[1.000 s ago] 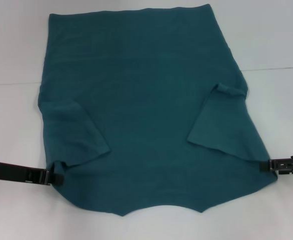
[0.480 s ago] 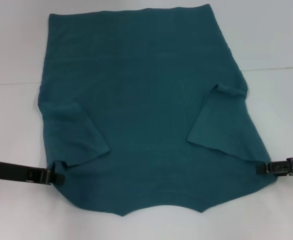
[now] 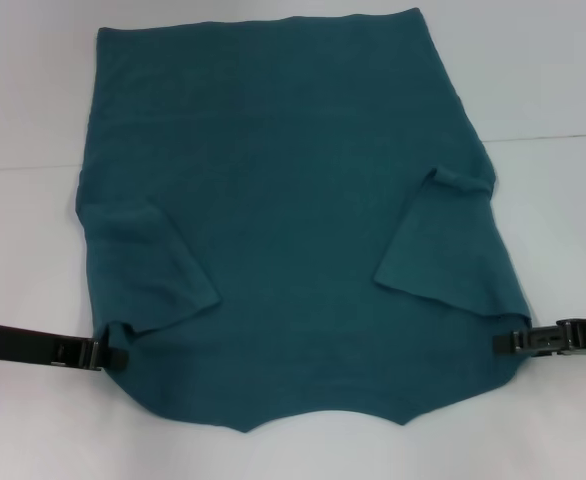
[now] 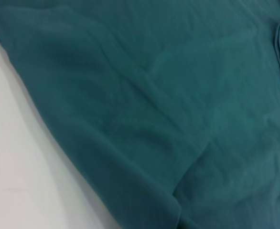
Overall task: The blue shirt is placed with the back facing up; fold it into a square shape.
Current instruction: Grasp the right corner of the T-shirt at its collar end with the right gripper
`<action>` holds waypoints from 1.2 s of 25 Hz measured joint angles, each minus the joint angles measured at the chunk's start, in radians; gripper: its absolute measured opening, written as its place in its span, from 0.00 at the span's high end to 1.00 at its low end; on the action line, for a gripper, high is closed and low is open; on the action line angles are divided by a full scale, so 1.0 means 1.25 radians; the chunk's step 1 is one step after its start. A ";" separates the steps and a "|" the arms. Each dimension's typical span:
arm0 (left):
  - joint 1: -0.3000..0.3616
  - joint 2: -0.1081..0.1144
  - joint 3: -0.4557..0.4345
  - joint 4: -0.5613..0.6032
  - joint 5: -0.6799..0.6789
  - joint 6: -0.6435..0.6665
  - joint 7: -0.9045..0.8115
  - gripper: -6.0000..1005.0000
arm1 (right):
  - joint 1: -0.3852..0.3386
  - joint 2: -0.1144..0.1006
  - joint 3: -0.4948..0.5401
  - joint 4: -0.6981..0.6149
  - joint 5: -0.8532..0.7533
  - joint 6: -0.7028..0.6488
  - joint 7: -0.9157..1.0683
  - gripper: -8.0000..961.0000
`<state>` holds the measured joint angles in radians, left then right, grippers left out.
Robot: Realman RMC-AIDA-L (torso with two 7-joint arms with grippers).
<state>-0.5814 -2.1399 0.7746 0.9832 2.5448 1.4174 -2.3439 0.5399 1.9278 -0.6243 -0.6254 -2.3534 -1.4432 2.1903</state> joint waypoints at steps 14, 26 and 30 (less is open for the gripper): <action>0.003 -0.002 0.002 -0.001 0.000 -0.008 0.001 0.95 | 0.005 0.033 0.008 -0.025 0.021 0.000 -0.009 0.05; 0.003 -0.004 0.000 -0.001 -0.009 -0.009 0.008 0.95 | 0.001 0.038 0.021 -0.020 0.007 0.024 0.012 0.05; 0.004 -0.004 0.000 -0.001 -0.010 -0.009 0.008 0.95 | 0.001 0.035 0.021 -0.020 -0.011 0.028 0.026 0.05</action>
<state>-0.5768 -2.1445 0.7746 0.9817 2.5323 1.4066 -2.3334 0.5409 1.9710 -0.5983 -0.6508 -2.3676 -1.4088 2.2222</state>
